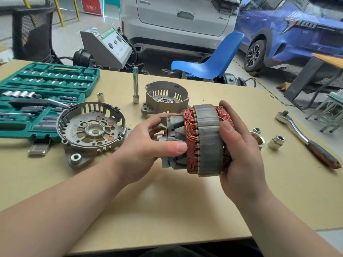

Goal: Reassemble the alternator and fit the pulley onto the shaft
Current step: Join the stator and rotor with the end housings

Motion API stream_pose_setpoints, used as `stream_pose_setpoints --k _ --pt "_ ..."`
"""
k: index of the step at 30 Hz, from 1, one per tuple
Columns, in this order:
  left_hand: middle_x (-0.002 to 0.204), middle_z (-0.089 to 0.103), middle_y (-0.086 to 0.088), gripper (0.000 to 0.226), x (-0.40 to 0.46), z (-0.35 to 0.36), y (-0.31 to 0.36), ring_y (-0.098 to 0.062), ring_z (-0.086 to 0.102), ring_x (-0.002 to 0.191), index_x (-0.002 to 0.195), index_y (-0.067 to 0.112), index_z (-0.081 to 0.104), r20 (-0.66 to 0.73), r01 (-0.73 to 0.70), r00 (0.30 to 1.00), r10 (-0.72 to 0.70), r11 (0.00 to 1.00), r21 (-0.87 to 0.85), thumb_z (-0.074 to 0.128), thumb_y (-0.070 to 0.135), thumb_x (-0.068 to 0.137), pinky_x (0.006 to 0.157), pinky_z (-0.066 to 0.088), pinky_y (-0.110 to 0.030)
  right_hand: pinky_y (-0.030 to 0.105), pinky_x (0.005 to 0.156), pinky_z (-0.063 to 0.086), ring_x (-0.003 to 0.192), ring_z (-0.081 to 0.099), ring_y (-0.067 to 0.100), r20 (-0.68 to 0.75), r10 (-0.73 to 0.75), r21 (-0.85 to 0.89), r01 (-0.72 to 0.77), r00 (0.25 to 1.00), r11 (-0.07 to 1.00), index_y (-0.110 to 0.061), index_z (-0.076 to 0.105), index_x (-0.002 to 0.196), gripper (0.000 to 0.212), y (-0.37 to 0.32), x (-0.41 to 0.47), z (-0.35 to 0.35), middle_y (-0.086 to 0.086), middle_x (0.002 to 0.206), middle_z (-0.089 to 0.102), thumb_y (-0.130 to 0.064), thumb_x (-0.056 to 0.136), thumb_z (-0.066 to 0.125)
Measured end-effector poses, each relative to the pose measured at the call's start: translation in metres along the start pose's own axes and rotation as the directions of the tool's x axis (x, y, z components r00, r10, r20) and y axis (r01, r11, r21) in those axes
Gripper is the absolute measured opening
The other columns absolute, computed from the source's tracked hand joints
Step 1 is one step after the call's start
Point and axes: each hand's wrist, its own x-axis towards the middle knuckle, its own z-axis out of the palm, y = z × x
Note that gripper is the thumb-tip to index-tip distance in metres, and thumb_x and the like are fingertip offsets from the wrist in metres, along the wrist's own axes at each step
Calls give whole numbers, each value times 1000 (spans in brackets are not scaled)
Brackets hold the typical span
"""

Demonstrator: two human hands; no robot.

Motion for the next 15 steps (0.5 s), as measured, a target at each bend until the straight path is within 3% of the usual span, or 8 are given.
stream_pose_setpoints --k 5,9,12,15 --pt "111 80 -8 59 -1 3 2 -27 79 100 119 21 79 31 38 999 -38 999 -2 91 12 62 80 64 -33 51 109 53 130 66 26 -15 18 -3 -18 1000 1000 -30 56 149 78 6 -3 -4 1 142 67 -52 79 84" --pt "112 80 -8 59 -2 3 -1 -27 79 101 118 25 80 24 72 997 -72 997 2 91 12 62 80 64 -34 47 105 56 129 67 26 -24 27 9 -26 999 1000 -30 55 148 70 12 -5 -7 0 140 69 -45 85 79" --pt "109 81 -6 57 -2 4 -3 -26 79 99 117 29 81 28 78 997 -79 997 9 90 12 63 79 64 -32 43 104 56 130 65 25 -32 29 20 -28 999 999 -31 56 148 79 16 -6 -9 -1 141 68 -54 79 85" --pt "116 79 -15 61 -2 2 -6 -32 79 104 121 23 79 36 83 996 -83 996 20 91 11 62 82 64 -37 46 106 55 132 64 26 -19 22 14 -21 1000 1000 -35 55 149 78 20 -8 -11 -1 144 66 -57 79 83"
